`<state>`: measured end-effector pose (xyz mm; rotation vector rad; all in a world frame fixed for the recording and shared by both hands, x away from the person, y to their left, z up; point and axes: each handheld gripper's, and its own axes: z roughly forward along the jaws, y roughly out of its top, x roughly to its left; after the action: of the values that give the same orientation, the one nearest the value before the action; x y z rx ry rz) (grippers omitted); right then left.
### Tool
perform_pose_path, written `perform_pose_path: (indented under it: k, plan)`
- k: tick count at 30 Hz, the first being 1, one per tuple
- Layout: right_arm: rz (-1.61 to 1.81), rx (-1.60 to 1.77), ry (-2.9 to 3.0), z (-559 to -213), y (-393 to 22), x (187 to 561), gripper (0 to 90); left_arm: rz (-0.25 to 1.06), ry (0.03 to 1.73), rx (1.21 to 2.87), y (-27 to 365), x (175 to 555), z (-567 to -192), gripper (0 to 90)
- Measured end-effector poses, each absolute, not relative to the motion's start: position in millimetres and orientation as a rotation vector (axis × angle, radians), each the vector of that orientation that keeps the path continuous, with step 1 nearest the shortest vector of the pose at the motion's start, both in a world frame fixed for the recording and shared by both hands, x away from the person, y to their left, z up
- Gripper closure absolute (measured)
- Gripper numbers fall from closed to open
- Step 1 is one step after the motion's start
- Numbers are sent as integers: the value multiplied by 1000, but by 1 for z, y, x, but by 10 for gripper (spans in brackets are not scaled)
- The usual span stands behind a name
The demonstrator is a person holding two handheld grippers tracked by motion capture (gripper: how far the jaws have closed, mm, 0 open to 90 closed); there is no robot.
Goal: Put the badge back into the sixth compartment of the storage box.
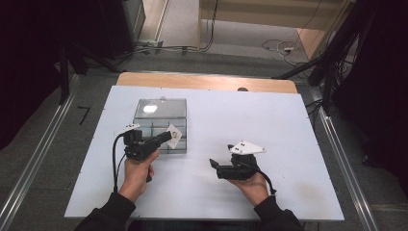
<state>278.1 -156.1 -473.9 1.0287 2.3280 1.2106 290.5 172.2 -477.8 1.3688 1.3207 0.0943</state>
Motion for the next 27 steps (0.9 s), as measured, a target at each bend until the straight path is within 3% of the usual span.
perform_pose_path:
  k: [27]
  plan:
    - [1196, 1146, 2226, -468, -208, 281, 148, 172, 1380, 1528, 154, 308, -496, 841]
